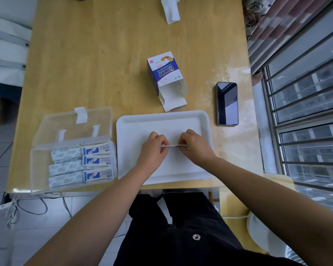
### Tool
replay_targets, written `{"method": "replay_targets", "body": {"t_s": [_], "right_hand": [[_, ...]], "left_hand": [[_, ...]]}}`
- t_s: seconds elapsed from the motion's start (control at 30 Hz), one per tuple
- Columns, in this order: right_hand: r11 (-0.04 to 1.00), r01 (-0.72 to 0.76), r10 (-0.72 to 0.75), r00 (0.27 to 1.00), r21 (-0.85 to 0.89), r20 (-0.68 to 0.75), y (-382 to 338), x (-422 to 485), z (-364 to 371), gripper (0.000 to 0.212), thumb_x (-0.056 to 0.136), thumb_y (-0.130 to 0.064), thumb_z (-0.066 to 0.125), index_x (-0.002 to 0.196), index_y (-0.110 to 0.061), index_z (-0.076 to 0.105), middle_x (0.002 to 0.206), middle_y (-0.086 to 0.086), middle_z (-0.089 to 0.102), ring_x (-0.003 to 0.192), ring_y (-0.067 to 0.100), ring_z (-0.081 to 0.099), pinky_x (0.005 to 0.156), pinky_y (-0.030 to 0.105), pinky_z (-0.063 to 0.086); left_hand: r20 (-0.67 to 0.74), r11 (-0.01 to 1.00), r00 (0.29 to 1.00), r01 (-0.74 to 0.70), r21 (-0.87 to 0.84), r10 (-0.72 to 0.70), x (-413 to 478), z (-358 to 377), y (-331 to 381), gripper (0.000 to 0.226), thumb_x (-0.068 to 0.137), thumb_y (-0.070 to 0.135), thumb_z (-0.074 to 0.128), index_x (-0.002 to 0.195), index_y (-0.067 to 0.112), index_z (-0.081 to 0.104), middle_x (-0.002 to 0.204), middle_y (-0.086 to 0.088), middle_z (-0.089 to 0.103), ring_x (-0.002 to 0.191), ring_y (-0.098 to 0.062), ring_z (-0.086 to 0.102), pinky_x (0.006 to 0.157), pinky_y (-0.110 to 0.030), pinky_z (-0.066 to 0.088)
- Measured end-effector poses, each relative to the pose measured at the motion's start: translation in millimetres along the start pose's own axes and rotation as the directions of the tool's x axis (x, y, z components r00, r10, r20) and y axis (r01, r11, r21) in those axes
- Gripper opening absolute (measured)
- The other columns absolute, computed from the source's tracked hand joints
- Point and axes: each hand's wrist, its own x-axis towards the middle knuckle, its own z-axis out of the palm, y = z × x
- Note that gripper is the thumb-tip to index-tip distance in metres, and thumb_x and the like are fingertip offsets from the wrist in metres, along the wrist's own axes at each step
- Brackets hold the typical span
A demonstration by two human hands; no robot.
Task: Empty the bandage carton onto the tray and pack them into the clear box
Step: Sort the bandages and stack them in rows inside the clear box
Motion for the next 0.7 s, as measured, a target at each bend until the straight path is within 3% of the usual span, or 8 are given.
{"method": "replay_targets", "body": {"t_s": [0.13,0.23,0.37,0.53,0.7], "right_hand": [[1.000,-0.009,0.008,0.999,0.023,0.040,-8.4,-2.1,-11.1,0.005,0.092,-0.017,0.056,0.095,-0.013,0.056,0.083,0.003,0.065,0.071,0.023,0.057,0.062,0.038,0.048],[0.991,-0.020,0.003,0.992,0.130,0.126,-24.6,-2.3,-17.6,0.003,0.095,-0.016,0.051,0.098,-0.017,0.049,0.081,0.000,0.069,0.067,0.019,0.057,0.063,0.036,0.049],[0.950,-0.041,-0.009,0.987,0.309,0.158,-56.3,0.5,-25.4,0.005,0.098,-0.016,0.045,0.099,-0.011,0.046,0.079,0.010,0.059,0.063,0.020,0.046,0.057,0.030,0.039],[0.839,-0.102,-0.014,0.978,0.534,0.208,-101.2,3.0,-23.1,0.009,0.097,-0.020,0.041,0.093,-0.014,0.046,0.076,0.001,0.050,0.063,0.015,0.040,0.060,0.026,0.034],[0.843,-0.040,-0.050,0.987,0.536,0.153,-144.6,8.9,-5.7,0.015,0.096,-0.018,0.046,0.094,-0.006,0.054,0.067,-0.001,0.058,0.059,0.013,0.045,0.058,0.027,0.038]], "left_hand": [[0.022,0.996,1.000,-0.020,0.085,0.019,-3.2,-13.6,9.6,0.002,0.094,0.019,0.052,0.094,0.018,0.050,0.064,0.006,0.050,0.057,-0.015,0.048,0.056,-0.031,0.038],[0.010,0.996,1.000,0.001,0.087,-0.002,-9.5,-28.7,11.4,0.006,0.098,0.021,0.042,0.102,0.017,0.045,0.063,-0.001,0.054,0.056,-0.021,0.050,0.052,-0.035,0.038],[-0.066,0.998,0.998,0.017,0.062,-0.013,-21.7,-55.4,11.6,0.013,0.101,0.023,0.033,0.105,0.015,0.043,0.059,0.002,0.045,0.055,-0.021,0.044,0.051,-0.033,0.030],[-0.184,0.996,0.983,0.040,0.074,-0.026,-42.2,-91.5,-0.3,0.013,0.099,0.020,0.033,0.101,0.014,0.044,0.057,0.002,0.043,0.055,-0.022,0.043,0.052,-0.033,0.028],[-0.245,0.988,0.960,0.117,-0.098,-0.138,-67.7,-124.4,-30.9,0.008,0.096,0.026,0.046,0.098,0.025,0.053,0.062,-0.002,0.057,0.058,-0.023,0.053,0.055,-0.037,0.042]]}}
